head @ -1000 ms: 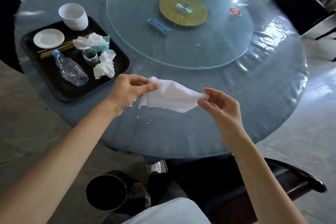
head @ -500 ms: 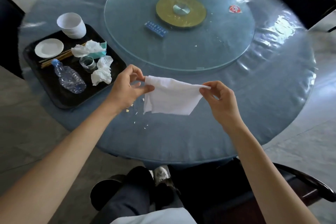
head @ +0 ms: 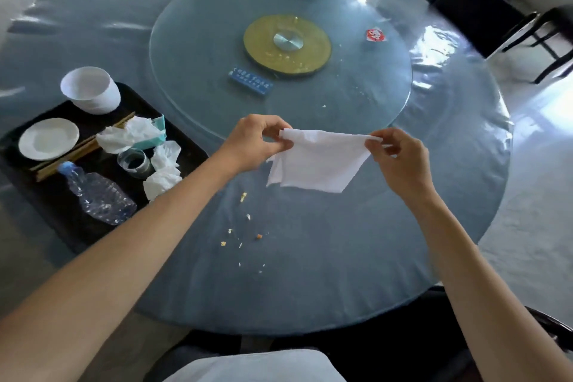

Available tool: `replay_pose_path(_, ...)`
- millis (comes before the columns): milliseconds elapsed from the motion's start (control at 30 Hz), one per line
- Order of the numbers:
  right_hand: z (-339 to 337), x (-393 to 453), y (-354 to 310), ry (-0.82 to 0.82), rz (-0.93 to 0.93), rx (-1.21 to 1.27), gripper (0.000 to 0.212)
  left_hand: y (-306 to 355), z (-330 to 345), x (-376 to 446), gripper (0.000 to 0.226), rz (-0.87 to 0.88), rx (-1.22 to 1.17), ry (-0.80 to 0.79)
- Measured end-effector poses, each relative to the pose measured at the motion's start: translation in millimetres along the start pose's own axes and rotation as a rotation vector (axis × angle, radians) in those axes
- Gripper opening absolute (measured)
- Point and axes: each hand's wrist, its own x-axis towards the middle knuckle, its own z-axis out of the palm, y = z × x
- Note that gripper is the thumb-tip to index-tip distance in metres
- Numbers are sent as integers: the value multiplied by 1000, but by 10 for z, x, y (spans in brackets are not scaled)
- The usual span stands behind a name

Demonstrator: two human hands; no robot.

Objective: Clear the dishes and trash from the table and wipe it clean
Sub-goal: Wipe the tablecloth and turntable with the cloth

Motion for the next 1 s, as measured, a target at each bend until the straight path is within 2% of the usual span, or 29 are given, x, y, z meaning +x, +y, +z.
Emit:
replay_pose_path(133, -50, -230, 116, 118, 18, -96, 19, -31, 157, 193, 13, 49, -14, -84)
replay_pose_path(200, 27, -516, 344, 97, 71, -138, 17, -186, 347, 90, 14, 51, 2, -128)
replay_pose_path(267, 179, -863, 701, -15, 157, -174, 26, -496, 565, -128, 18, 29, 67, -220)
replay_pose_path(367, 445, -1357, 1284, -239, 264, -217, 40, -990, 818, -489, 27, 2, 199, -500)
replay_pose_path(433, 528, -1530, 1462, -338, 269, -217, 30, -1135, 922, -637, 23, -25, 233, -656)
replay_pose_path(467, 531, -1540, 1473, -363, 275, -191, 21, -1147, 949, -663, 19, -53, 238, -682)
replay_pose_path(500, 515, -1516, 1466, -369, 278, -152, 15, -1137, 962, -655, 15, -83, 228, -680)
replay_pose_path(567, 467, -1369, 1400, -361, 295, -67, 16, -1100, 982, -552, 9, -153, 166, -605)
replay_pose_path(633, 430, -1105, 1338, -324, 342, 45, 21, -1060, 1008, -355, 8, -215, 86, -491)
replay_pose_path(767, 567, -548, 1434, -212, 436, 79, 8, -1010, 1197, 90, 15, -333, 41, -240)
replay_pose_path(833, 720, -361, 1585, -243, 483, 19, 15, -1106, 1324, 231, 19, -442, 50, -168)
replay_pose_path(900, 871, -268, 1702, -296, 527, -66, 28, -1224, 1449, 270, 25, -500, 172, -163)
replay_pose_path(1000, 1015, -259, 1721, -281, 541, -131, 41, -1268, 1574, 252, 50, -513, 298, -184)
